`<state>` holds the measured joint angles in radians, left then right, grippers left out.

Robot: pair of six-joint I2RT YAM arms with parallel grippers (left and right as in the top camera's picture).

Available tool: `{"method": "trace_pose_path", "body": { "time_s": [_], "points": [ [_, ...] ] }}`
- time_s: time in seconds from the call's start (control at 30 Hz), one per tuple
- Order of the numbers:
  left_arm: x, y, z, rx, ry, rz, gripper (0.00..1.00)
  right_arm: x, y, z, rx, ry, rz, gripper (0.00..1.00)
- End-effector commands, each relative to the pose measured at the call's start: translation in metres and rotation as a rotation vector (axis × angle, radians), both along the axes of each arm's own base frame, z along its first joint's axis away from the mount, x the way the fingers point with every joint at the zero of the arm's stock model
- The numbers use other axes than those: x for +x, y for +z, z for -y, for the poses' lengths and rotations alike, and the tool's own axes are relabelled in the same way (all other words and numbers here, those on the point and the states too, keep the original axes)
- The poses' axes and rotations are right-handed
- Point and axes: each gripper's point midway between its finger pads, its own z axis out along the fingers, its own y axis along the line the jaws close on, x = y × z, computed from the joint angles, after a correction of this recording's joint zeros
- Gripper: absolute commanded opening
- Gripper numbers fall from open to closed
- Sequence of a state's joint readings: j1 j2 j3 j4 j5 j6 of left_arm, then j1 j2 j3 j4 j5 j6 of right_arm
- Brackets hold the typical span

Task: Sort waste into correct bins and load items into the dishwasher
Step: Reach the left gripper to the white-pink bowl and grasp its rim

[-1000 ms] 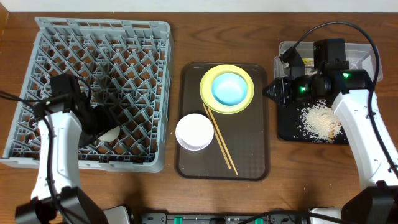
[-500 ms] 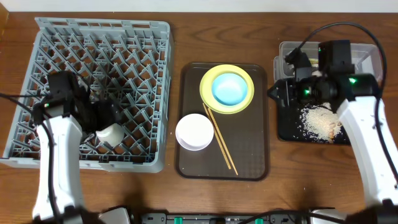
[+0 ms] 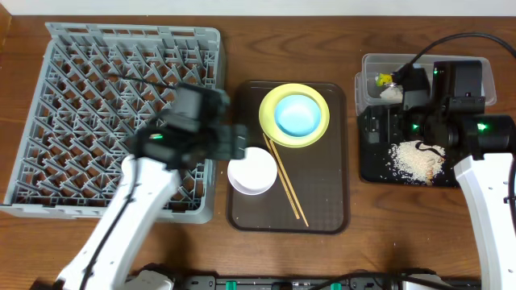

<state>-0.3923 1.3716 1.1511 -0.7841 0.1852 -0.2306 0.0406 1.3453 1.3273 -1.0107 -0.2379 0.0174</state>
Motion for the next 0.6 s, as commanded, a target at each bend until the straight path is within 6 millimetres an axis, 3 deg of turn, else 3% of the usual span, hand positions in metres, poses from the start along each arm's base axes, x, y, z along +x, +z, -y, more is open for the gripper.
{"method": "trace_pose_path", "body": {
  "time_s": [0.0,0.2,0.4,0.5,0.57],
  "points": [
    [-0.013,-0.026,0.037,0.025,-0.098,-0.079,0.98,0.003,0.002,0.042,-0.101,-0.232,-0.012,0.99],
    [-0.037,-0.085,0.070,0.119,-0.217,-0.231,0.98,0.000,0.000,0.054,-0.104,-0.283,-0.027,0.99],
    [-0.044,-0.128,0.082,0.198,-0.261,-0.294,0.99,0.000,0.000,0.055,-0.105,-0.283,-0.029,0.99],
    [-0.046,-0.139,0.085,0.215,-0.271,-0.308,0.91,0.000,-0.001,0.055,-0.105,-0.283,-0.031,0.99],
    [-0.043,-0.143,0.081,0.245,-0.266,-0.297,0.70,-0.001,-0.001,0.055,-0.105,-0.283,-0.033,0.99]
  ]
}}
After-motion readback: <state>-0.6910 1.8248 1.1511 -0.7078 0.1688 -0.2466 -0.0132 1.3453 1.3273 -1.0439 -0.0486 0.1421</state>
